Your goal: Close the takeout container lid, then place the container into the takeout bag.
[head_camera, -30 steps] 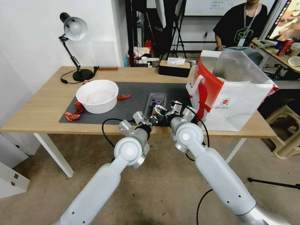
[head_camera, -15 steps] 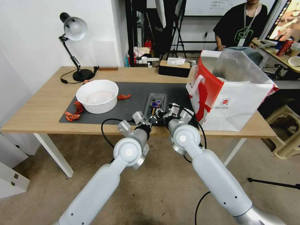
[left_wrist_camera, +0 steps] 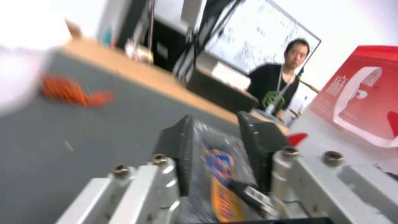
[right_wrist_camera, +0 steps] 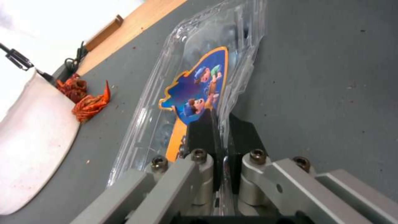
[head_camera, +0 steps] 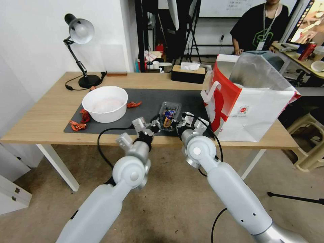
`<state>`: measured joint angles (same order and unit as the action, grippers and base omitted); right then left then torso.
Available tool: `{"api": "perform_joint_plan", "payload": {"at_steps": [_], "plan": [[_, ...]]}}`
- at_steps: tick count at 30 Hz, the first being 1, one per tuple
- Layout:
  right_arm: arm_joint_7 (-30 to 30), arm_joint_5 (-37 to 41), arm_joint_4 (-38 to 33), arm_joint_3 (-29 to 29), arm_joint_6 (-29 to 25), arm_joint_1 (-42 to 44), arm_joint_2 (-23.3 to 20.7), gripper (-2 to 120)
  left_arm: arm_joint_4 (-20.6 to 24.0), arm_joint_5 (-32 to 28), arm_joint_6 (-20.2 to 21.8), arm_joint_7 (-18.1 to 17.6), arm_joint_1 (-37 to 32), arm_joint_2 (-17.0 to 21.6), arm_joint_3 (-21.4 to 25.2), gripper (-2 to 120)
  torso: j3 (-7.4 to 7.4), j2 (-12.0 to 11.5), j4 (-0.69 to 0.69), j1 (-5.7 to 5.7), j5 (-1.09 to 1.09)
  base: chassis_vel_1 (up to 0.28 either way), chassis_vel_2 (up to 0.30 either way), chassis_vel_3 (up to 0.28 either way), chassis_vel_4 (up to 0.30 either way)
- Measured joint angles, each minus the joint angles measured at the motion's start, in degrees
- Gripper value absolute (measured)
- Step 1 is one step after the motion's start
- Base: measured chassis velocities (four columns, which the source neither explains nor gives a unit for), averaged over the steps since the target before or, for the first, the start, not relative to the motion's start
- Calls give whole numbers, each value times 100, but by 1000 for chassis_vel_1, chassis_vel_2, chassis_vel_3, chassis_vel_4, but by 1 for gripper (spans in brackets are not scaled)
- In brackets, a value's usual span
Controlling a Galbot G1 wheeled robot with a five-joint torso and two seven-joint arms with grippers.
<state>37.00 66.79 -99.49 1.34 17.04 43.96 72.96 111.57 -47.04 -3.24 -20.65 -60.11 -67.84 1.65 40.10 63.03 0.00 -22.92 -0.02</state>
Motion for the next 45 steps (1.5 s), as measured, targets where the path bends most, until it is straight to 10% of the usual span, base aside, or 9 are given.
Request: {"api": "perform_joint_plan", "payload": {"at_steps": [8,18,45], "plan": [[-2,-37,-29,20,-16,8,6,0,238,1794,-164,379,-698,16,643,62,0,0,0,0,2,0,0,0,0],[-24,-44,-85,-17,-23,28,-39,0,492,2594,-437,571,-1684,18,1483,97,0,-1,0,0,1,0,0,0,0],[-122,-69,-101,-41,-60,13,-3,0,7,3028,-1516,856,-3050,-19,2015,100,1,-1,0,-1,1,0,0,0,0]]}}
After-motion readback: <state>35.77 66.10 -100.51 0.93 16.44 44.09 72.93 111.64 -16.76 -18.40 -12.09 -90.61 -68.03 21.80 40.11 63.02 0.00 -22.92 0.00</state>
